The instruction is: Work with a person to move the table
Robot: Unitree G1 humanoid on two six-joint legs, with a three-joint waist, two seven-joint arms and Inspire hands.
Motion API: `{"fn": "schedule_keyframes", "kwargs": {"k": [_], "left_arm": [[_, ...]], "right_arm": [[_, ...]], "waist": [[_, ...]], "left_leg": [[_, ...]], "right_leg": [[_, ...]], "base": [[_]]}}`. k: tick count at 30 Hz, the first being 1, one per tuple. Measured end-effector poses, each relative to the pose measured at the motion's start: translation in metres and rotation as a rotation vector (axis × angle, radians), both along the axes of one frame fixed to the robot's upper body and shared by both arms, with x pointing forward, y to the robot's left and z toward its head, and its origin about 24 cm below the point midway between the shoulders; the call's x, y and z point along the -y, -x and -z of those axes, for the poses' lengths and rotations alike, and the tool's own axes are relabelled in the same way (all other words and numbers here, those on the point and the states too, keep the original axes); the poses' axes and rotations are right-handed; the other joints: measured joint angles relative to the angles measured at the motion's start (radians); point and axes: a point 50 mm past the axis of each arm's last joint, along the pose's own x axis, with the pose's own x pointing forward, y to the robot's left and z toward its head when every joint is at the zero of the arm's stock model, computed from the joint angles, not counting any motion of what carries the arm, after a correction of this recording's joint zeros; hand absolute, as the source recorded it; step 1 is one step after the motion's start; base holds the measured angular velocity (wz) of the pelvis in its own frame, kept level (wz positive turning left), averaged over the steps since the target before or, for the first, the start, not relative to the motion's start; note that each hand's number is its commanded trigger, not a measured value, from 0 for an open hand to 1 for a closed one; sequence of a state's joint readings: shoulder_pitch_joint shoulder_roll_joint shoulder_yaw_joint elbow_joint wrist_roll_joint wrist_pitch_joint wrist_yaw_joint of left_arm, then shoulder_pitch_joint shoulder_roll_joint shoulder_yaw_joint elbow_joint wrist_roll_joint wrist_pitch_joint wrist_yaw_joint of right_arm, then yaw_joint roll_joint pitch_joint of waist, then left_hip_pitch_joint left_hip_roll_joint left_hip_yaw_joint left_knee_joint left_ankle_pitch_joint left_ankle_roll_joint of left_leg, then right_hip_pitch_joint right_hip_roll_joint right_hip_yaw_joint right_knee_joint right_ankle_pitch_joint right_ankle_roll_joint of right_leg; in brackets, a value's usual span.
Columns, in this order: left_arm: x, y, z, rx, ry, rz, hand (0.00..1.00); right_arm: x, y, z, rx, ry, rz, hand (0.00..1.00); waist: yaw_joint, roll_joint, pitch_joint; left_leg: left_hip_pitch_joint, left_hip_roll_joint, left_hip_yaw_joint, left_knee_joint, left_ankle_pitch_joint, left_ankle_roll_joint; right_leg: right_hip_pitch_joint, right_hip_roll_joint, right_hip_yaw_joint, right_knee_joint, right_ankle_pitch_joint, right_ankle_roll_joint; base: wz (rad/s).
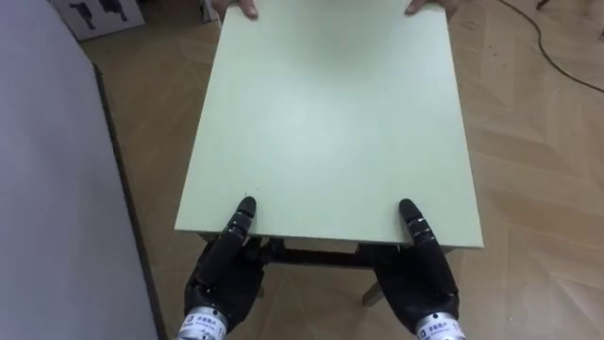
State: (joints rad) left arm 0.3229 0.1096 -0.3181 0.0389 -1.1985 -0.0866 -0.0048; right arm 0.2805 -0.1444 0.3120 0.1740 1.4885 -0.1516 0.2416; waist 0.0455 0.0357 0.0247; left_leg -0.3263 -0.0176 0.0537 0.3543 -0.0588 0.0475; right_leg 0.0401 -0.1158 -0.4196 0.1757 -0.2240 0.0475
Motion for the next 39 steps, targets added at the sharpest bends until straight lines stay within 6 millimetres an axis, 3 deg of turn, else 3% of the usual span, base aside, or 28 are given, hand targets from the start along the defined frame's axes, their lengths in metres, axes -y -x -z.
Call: {"fn": "schedule_keyframes", "kwargs": {"k": [1, 2, 4, 5, 8, 14, 15, 17, 20, 25, 27, 35, 39], "left_arm": [[0.000, 0.001, 0.000, 0.001, 0.006, -0.005, 1.00], [-0.001, 0.001, 0.000, 0.004, 0.012, -0.009, 1.00], [0.000, -0.001, -0.002, 0.012, 0.017, -0.011, 1.00], [0.001, -0.001, -0.003, 0.017, 0.021, -0.012, 1.00], [0.000, 0.001, -0.002, 0.010, 0.025, -0.028, 1.00], [-0.001, 0.006, 0.001, -0.021, 0.030, -0.042, 1.00], [-0.001, 0.006, 0.002, -0.027, 0.030, -0.051, 1.00], [-0.001, 0.006, 0.002, -0.033, 0.032, -0.072, 1.00], [0.000, 0.006, 0.002, -0.040, 0.041, -0.080, 1.00], [-0.002, 0.006, 0.002, -0.039, 0.039, -0.092, 1.00], [-0.003, 0.006, 0.002, -0.039, 0.033, -0.091, 1.00], [-0.008, 0.009, 0.003, -0.039, 0.020, -0.096, 1.00], [-0.010, 0.008, 0.003, -0.038, 0.009, -0.101, 1.00]], "right_arm": [[-0.001, -0.001, -0.001, 0.004, 0.004, -0.002, 1.00], [-0.001, -0.004, -0.002, 0.015, 0.021, -0.005, 1.00], [-0.003, -0.007, -0.005, 0.029, 0.036, -0.003, 1.00], [-0.003, -0.009, -0.007, 0.037, 0.043, -0.006, 1.00], [-0.004, -0.009, -0.006, 0.026, 0.044, -0.007, 1.00], [-0.007, -0.010, -0.006, 0.020, 0.058, -0.029, 1.00], [-0.009, -0.010, -0.006, 0.014, 0.058, -0.032, 1.00], [-0.011, -0.012, -0.007, 0.013, 0.055, -0.039, 1.00], [-0.013, -0.015, -0.008, 0.007, 0.054, -0.040, 1.00], [-0.013, -0.017, -0.009, 0.005, 0.076, -0.049, 1.00], [-0.014, -0.017, -0.008, 0.001, 0.076, -0.051, 1.00], [-0.016, -0.015, -0.004, -0.017, 0.068, -0.062, 1.00], [-0.019, -0.012, -0.003, -0.026, 0.059, -0.062, 1.00]], "waist": [[0.000, 0.004, 0.0002], [0.002, 0.016, 0.0008], [-0.001, 0.014, -0.0003], [-0.003, 0.015, -0.0003], [0.023, 0.013, 0.0002], [0.043, 0.010, 0.0003], [0.045, 0.007, 0.0015], [0.039, -0.004, 0.0011], [0.041, -0.014, 0.0019], [0.046, -0.024, 0.0009], [0.047, -0.025, 0.0016], [0.065, -0.028, 0.0026], [0.065, -0.041, 0.0085]], "left_leg": [[-0.003, 0.016, 0.042, 0.042, -0.035, 0.007], [-0.008, 0.029, 0.075, 0.075, -0.072, 0.028], [-0.008, 0.002, 0.056, 0.057, -0.067, 0.039], [-0.005, -0.010, 0.055, 0.036, -0.056, 0.048], [0.035, -0.029, 0.057, -0.005, -0.046, 0.056], [0.054, -0.049, 0.029, -0.029, -0.037, 0.068], [0.057, -0.051, 0.015, -0.028, -0.037, 0.068], [0.058, -0.067, -0.009, -0.026, -0.035, 0.070], [0.058, -0.083, -0.033, -0.033, -0.030, 0.071], [0.062, -0.090, -0.071, -0.035, -0.030, 0.072], [0.063, -0.090, -0.086, -0.036, -0.030, 0.071], [0.076, -0.098, -0.090, -0.052, -0.029, 0.069], [0.076, -0.102, -0.099, -0.053, -0.030, 0.069]], "right_leg": [[0.001, -0.001, -0.003, 0.009, -0.006, 0.003], [0.000, 0.008, -0.001, 0.038, -0.023, 0.013], [-0.012, -0.001, 0.021, 0.062, -0.034, 0.022], [-0.021, -0.010, 0.055, 0.068, -0.034, 0.022], [-0.022, -0.026, 0.112, 0.103, -0.030, 0.028], [-0.022, -0.036, 0.131, 0.139, -0.022, 0.036], [-0.022, -0.023, 0.169, 0.130, -0.024, 0.035], [-0.033, -0.005, 0.202, 0.086, -0.027, 0.026], [-0.019, -0.006, 0.198, 0.082, -0.024, 0.026], [-0.013, 0.000, 0.209, 0.085, -0.015, 0.021], [-0.017, 0.021, 0.255, 0.041, -0.006, 0.011], [-0.011, 0.024, 0.251, 0.027, 0.004, 0.010], [-0.007, 0.024, 0.247, 0.026, 0.004, 0.010]], "base": [[0.29], [0.29], [0.33], [0.25], [0.06], [0.16], [0.32], [0.45], [0.34], [0.22], [0.17], [0.02], [0.06]]}}
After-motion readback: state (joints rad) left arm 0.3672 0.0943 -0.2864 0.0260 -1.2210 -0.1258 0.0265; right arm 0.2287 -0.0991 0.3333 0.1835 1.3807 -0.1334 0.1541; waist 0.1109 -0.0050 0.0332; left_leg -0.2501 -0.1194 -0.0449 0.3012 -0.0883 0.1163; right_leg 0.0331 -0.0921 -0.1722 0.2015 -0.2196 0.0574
